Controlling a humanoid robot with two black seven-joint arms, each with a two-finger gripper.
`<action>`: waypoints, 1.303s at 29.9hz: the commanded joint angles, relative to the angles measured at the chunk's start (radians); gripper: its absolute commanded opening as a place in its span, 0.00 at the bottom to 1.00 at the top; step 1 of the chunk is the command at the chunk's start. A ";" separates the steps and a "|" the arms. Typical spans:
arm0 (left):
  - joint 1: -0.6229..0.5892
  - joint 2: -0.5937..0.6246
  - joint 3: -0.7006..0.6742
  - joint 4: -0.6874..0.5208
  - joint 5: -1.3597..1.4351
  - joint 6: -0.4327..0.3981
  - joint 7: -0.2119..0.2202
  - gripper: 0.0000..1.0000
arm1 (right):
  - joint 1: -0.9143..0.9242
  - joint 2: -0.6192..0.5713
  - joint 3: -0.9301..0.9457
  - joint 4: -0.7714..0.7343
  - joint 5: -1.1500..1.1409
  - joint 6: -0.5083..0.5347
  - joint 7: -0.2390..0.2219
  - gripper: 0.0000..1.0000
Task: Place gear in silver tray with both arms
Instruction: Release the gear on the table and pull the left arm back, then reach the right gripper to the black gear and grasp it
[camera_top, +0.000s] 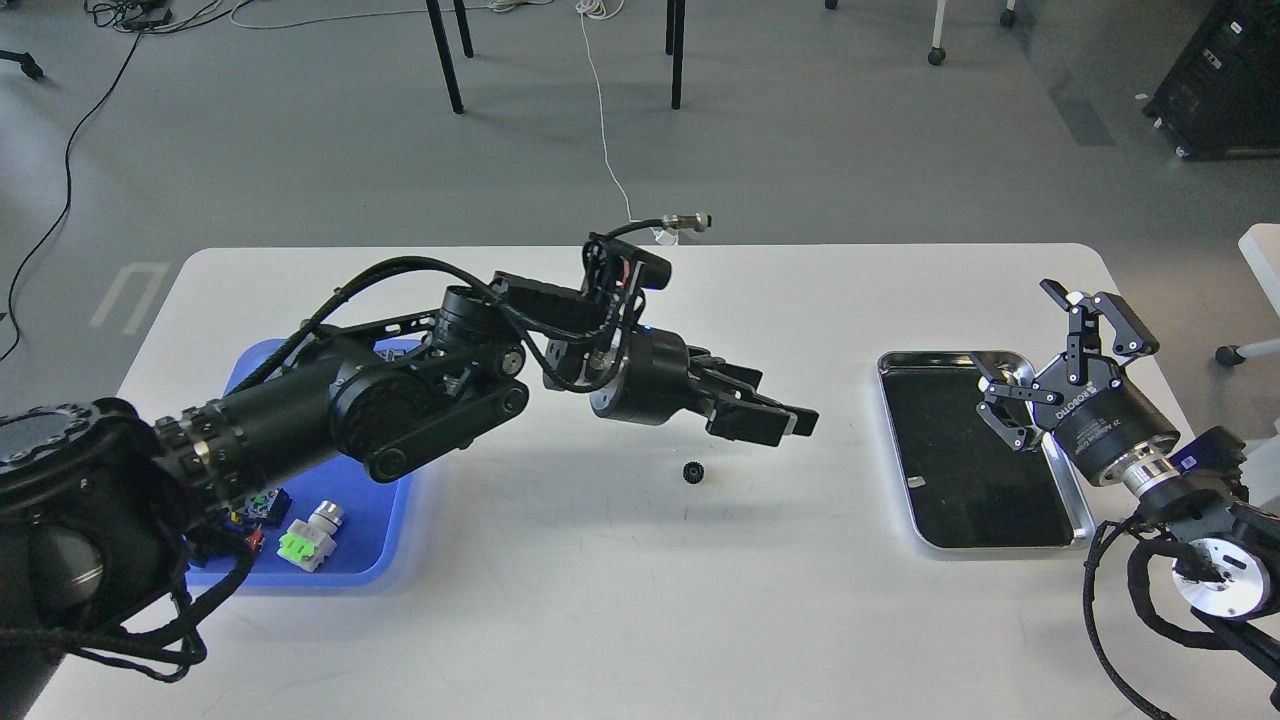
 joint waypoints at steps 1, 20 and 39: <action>0.145 0.094 -0.117 -0.056 -0.444 0.106 0.000 0.98 | 0.005 -0.022 0.000 0.012 -0.060 0.001 0.000 0.99; 0.638 0.164 -0.667 -0.126 -0.694 0.073 0.000 0.98 | 0.475 -0.101 -0.366 0.126 -1.056 0.002 0.000 0.99; 0.672 0.164 -0.715 -0.202 -0.816 0.064 0.053 0.98 | 1.098 0.398 -1.181 -0.035 -1.437 -0.235 0.000 0.96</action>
